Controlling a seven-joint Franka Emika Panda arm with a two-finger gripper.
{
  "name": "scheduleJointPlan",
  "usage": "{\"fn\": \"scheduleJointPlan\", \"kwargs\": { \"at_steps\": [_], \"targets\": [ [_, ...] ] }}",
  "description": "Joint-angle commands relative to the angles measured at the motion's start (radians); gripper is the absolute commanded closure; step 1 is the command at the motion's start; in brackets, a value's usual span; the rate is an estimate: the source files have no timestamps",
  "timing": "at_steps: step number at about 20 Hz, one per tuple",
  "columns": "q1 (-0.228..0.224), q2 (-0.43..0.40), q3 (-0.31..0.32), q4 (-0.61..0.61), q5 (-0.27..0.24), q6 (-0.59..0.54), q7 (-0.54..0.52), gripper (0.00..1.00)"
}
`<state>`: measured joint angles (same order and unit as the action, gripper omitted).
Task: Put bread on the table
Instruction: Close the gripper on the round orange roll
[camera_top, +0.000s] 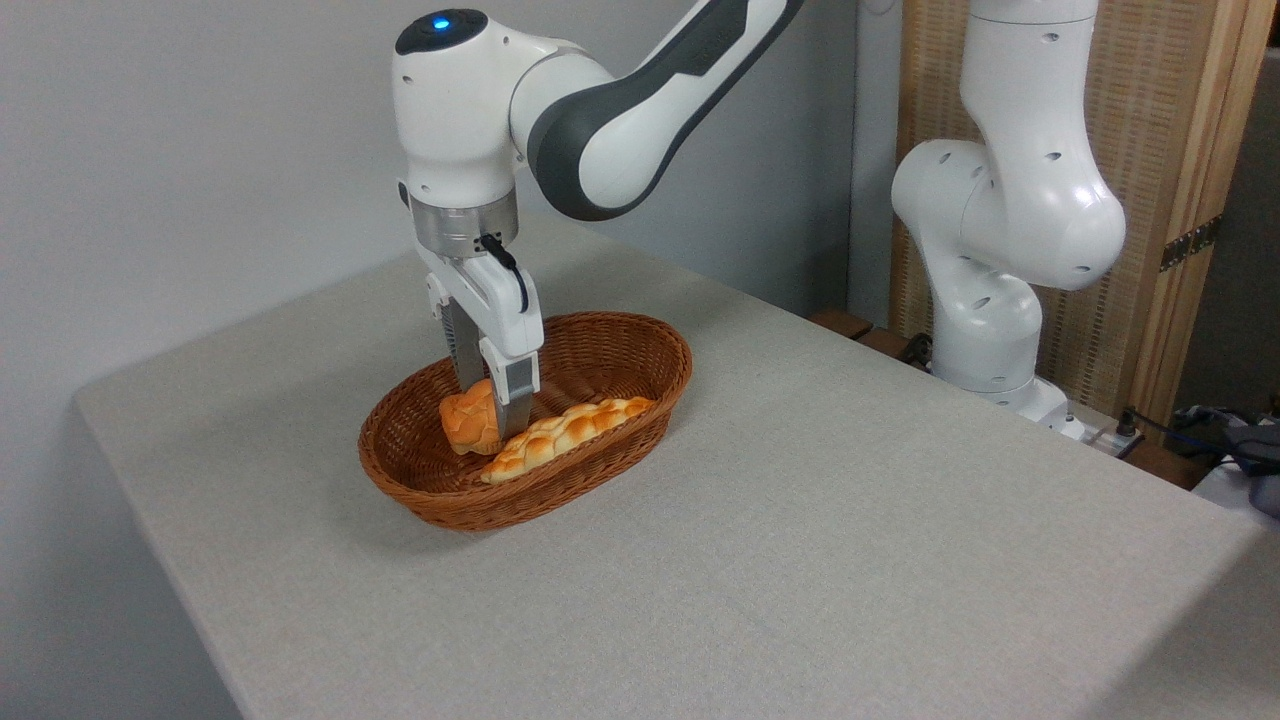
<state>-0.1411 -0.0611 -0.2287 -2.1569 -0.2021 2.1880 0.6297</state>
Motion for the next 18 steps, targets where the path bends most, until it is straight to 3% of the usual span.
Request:
{"fn": "scheduleJointPlan", "kwargs": {
  "at_steps": [1,2,5,7,18],
  "targets": [
    [-0.008,0.0,0.006,-0.012,-0.022,0.024,0.024,0.12],
    [-0.008,0.0,0.008,-0.017,-0.022,0.024,0.024,0.14],
    [-0.008,0.0,0.006,-0.018,-0.025,0.024,0.024,0.46],
    [-0.008,0.0,0.006,-0.018,-0.025,0.024,0.025,0.57],
    [-0.011,0.0,0.006,-0.017,-0.028,0.022,0.025,0.59]
  ]
}}
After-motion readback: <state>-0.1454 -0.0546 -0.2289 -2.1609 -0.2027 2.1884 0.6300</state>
